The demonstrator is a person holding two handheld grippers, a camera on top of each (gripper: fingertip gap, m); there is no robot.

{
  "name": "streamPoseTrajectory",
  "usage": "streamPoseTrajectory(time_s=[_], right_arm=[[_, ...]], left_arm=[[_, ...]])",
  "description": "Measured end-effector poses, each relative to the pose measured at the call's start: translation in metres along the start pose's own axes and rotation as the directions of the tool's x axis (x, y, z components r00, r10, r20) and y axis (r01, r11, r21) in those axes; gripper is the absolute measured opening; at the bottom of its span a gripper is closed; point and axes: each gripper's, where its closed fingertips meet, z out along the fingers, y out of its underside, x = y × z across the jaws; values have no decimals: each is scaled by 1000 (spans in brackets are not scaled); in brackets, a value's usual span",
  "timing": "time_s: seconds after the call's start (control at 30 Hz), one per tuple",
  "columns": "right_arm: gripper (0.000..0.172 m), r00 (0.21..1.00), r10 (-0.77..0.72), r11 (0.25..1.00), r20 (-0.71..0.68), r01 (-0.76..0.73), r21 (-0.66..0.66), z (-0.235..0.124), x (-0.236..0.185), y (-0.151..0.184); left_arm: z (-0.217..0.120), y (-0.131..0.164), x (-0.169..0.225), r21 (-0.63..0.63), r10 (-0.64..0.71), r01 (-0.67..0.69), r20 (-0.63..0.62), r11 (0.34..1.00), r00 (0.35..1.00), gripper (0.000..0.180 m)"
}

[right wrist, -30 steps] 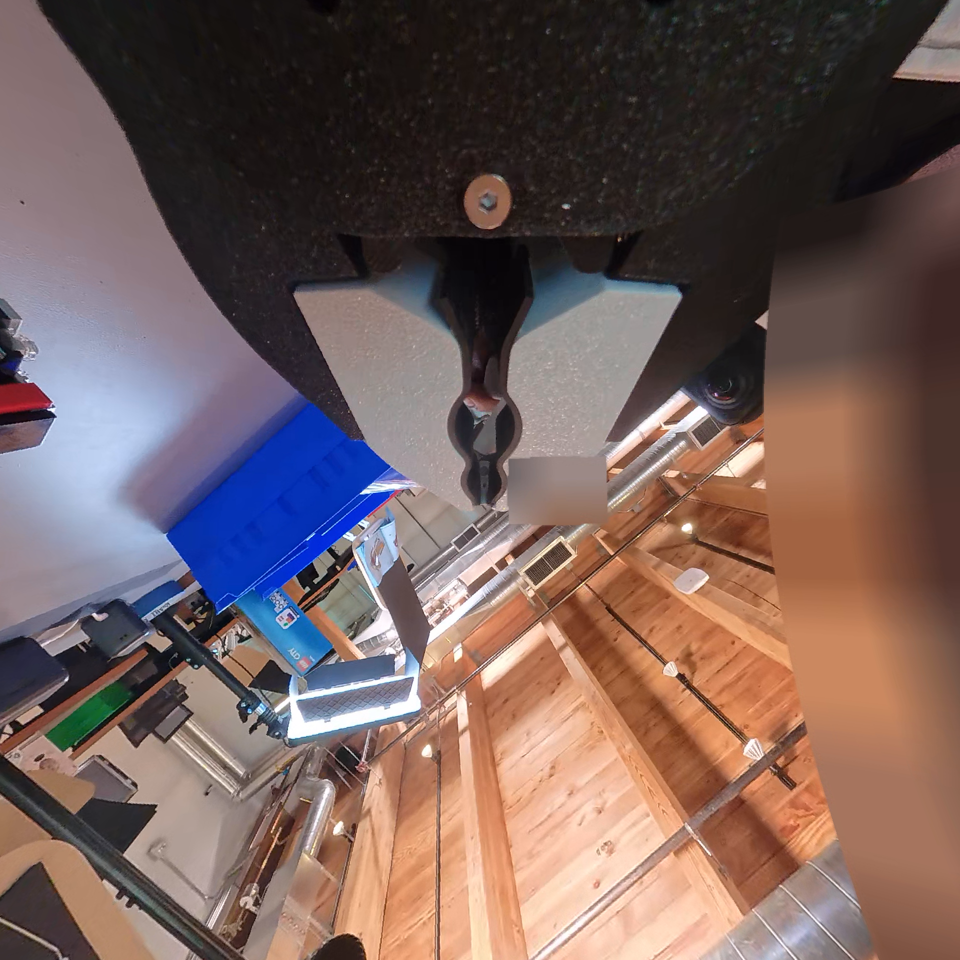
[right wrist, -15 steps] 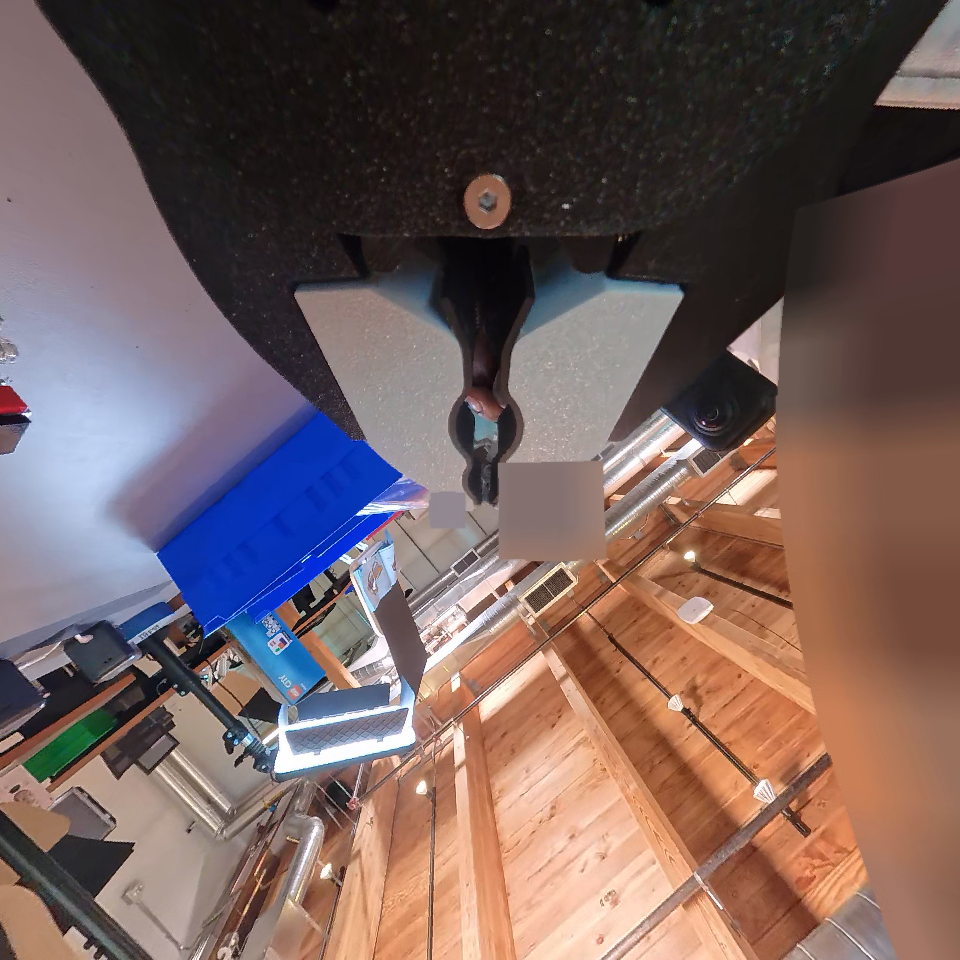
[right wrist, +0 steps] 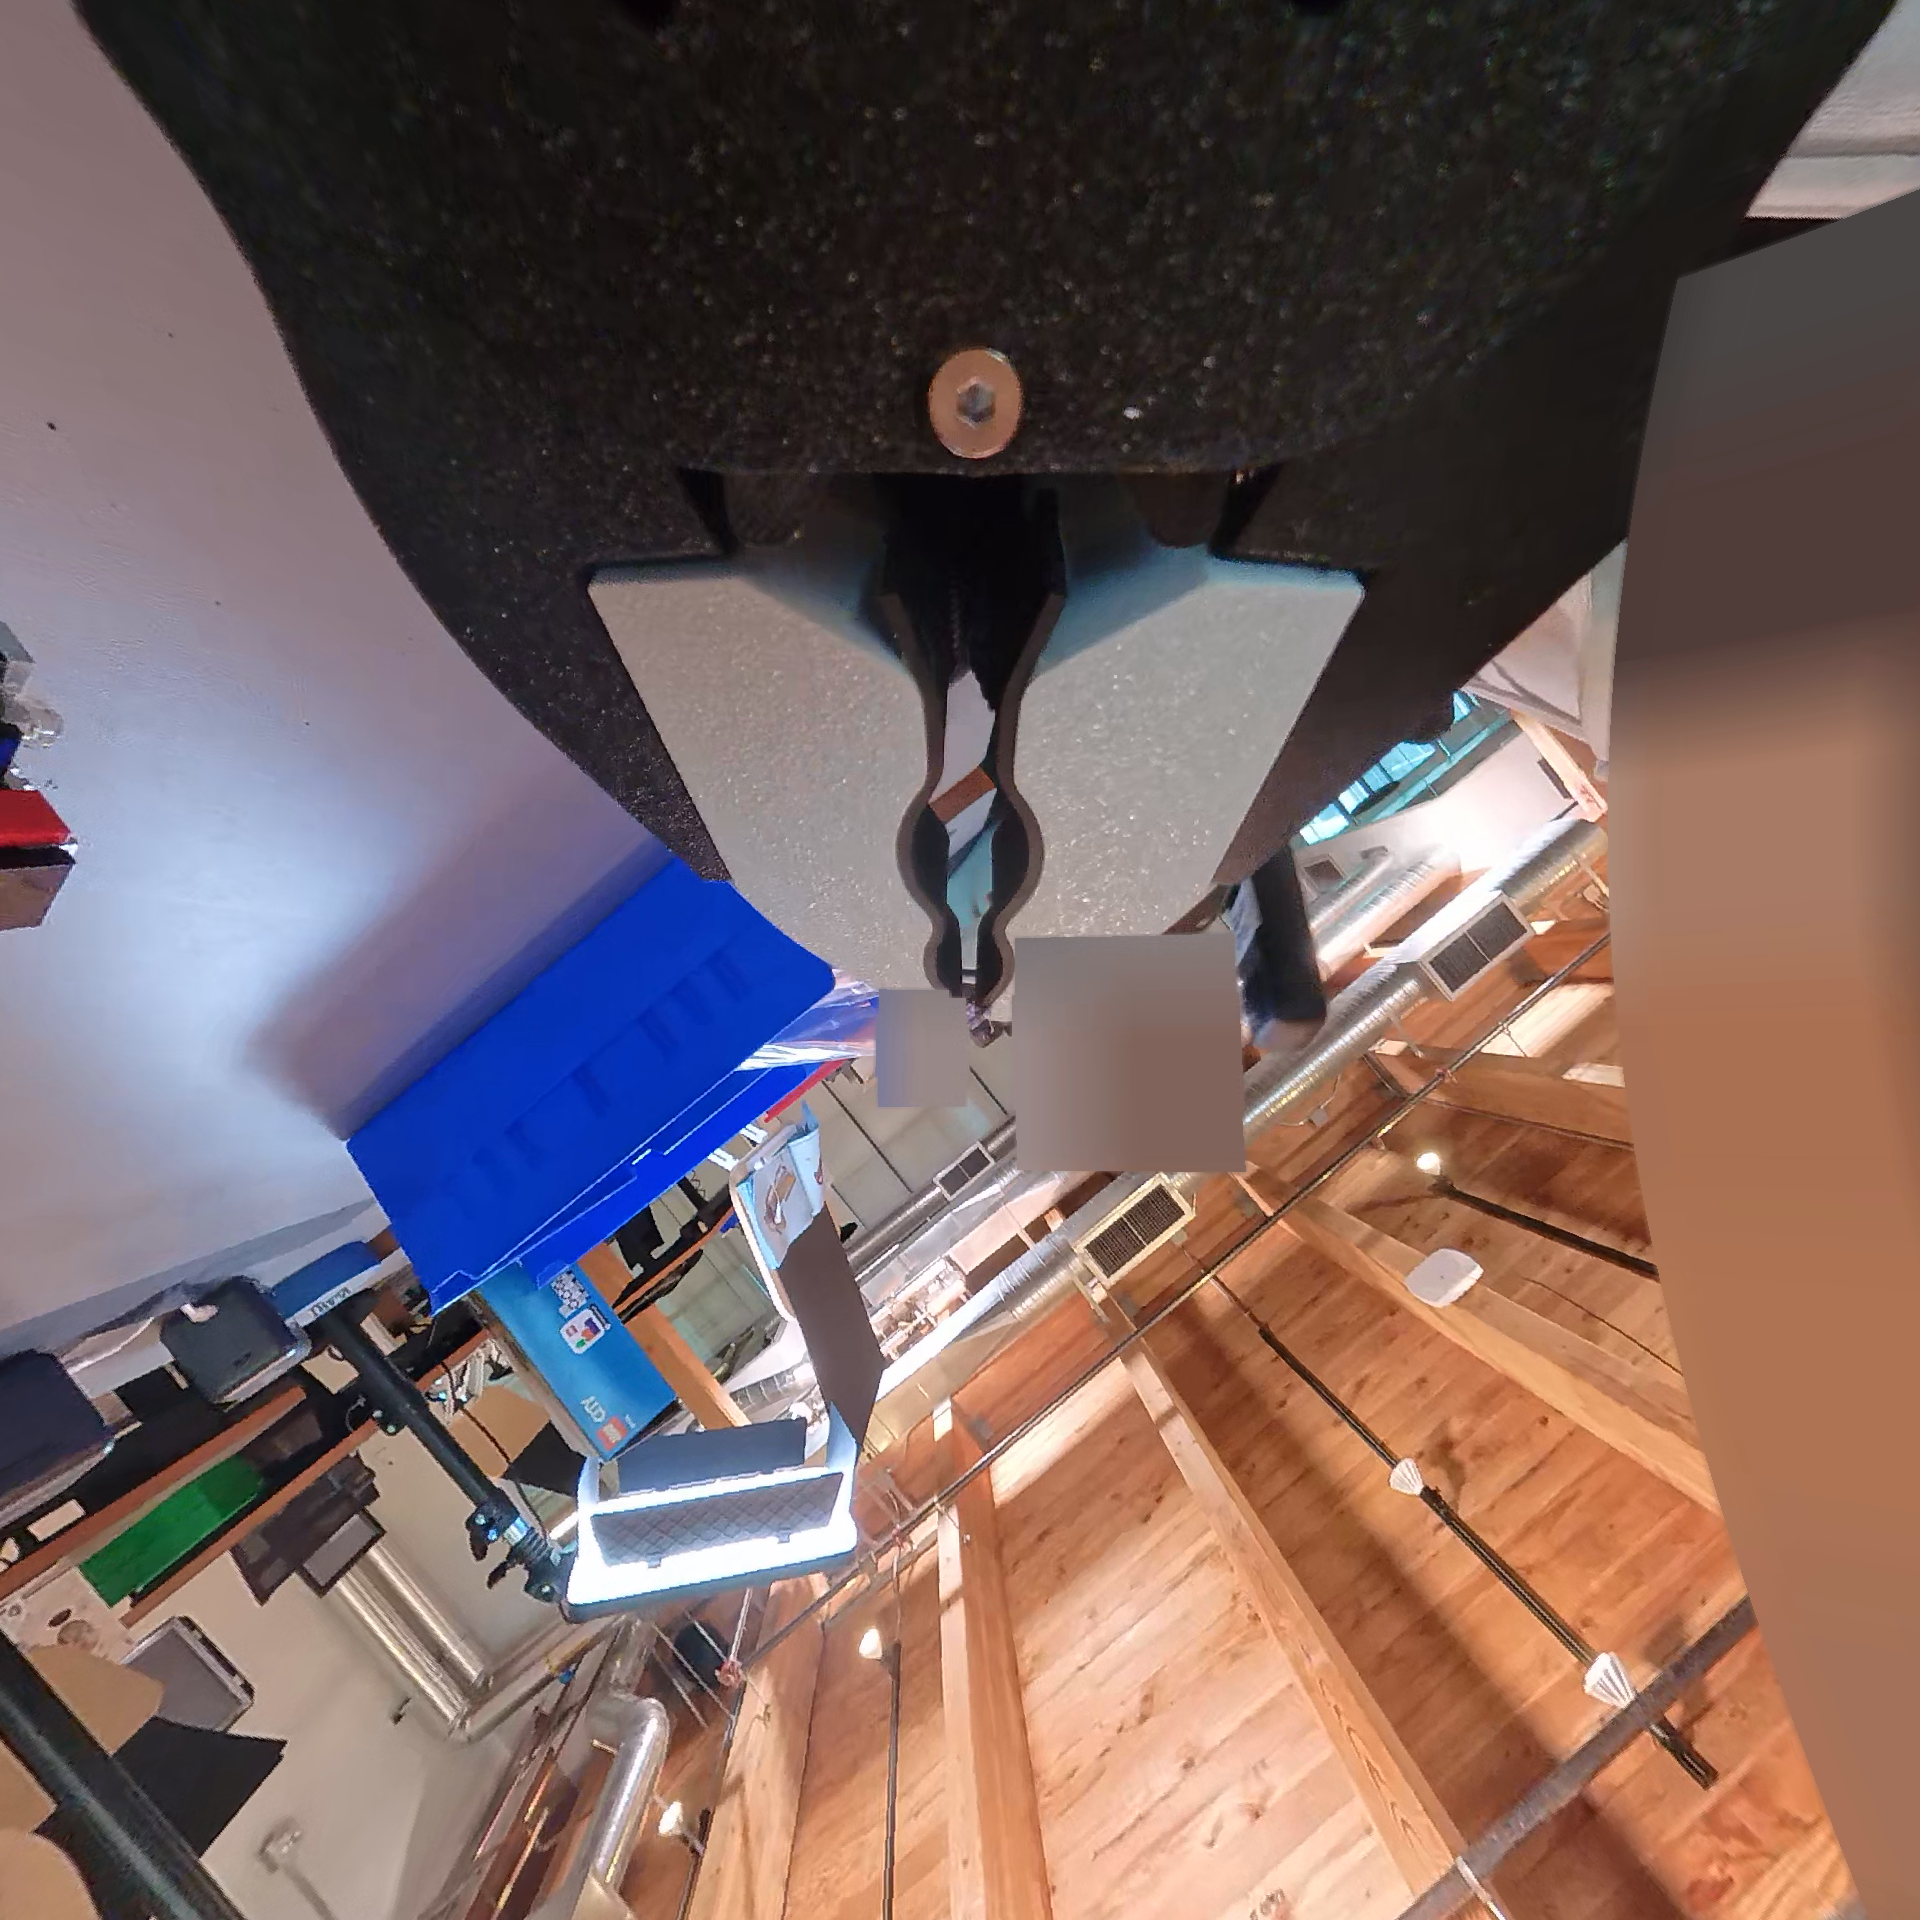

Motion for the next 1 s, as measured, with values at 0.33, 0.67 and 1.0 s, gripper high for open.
streamPoseTrajectory(time_s=[0.33, 0.67, 1.0], right_arm=[[1, 1000, 2, 1000, -4, -2, -11, 0, 1, 2], [1, 1000, -1, 1000, -5, 1, -15, 1, 1, 2], [1, 1000, 2, 1000, -5, -2, -14, 0, 1, 2]], left_arm=[[45, 56, -33, -312, 27, -49, -75, 949, 997, 13], [45, 71, -26, -400, 26, -84, -149, 913, 989, 19], [47, 77, -29, -451, 71, -138, -162, 882, 984, 20]])
